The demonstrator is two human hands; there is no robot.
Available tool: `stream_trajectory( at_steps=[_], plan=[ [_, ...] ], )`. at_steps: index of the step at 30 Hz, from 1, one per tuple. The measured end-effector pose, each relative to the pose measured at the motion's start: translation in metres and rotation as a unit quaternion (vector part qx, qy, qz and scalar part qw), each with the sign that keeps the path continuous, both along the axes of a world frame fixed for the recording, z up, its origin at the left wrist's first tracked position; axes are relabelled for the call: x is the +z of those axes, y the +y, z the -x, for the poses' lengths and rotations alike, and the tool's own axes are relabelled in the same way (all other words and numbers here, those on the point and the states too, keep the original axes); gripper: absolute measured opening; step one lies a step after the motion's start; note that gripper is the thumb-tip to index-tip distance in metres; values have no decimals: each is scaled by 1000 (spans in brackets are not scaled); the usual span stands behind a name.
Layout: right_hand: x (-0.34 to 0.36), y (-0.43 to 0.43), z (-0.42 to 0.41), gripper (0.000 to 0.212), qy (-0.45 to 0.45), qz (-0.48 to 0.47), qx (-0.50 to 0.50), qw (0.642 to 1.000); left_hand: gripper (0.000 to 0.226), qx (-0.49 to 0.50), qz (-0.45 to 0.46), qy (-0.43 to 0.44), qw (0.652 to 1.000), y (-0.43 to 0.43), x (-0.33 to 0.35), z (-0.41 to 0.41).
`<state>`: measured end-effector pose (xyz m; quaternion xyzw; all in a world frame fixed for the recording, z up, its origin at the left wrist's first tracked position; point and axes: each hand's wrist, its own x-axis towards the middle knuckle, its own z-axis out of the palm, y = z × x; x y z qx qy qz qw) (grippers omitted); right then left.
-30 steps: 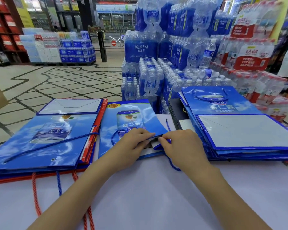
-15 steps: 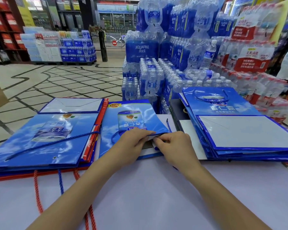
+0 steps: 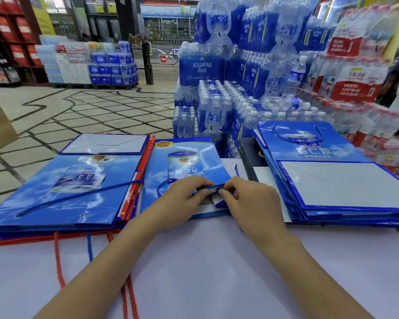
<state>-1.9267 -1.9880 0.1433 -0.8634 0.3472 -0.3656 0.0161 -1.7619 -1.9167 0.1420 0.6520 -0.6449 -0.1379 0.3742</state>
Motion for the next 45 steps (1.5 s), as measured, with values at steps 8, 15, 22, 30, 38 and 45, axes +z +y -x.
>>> stream_trajectory(
  at_steps=[8, 15, 22, 30, 38, 45],
  plan=[
    [-4, -13, 4, 8, -18, -10, 51, 998, 20, -2, -23, 107, 994, 3, 3, -4],
    [1, -18, 10, 13, 43, -75, 73, 994, 23, 50, -59, 199, 977, -1, 4, -3],
    [7, -8, 12, 36, 156, -138, 81, 975, 10, 84, -22, 315, 945, -5, 6, 1],
    [5, -6, 1, 42, 213, -96, -10, 972, 27, 76, 140, 373, 914, 4, 22, -20],
    [3, 0, 1, 37, 208, -81, -117, 968, 51, -44, -76, -146, 985, 8, -9, -5],
    [6, -6, 3, 13, -86, -269, -74, 957, 87, -32, -110, -164, 980, 11, -8, -6]
  ],
)
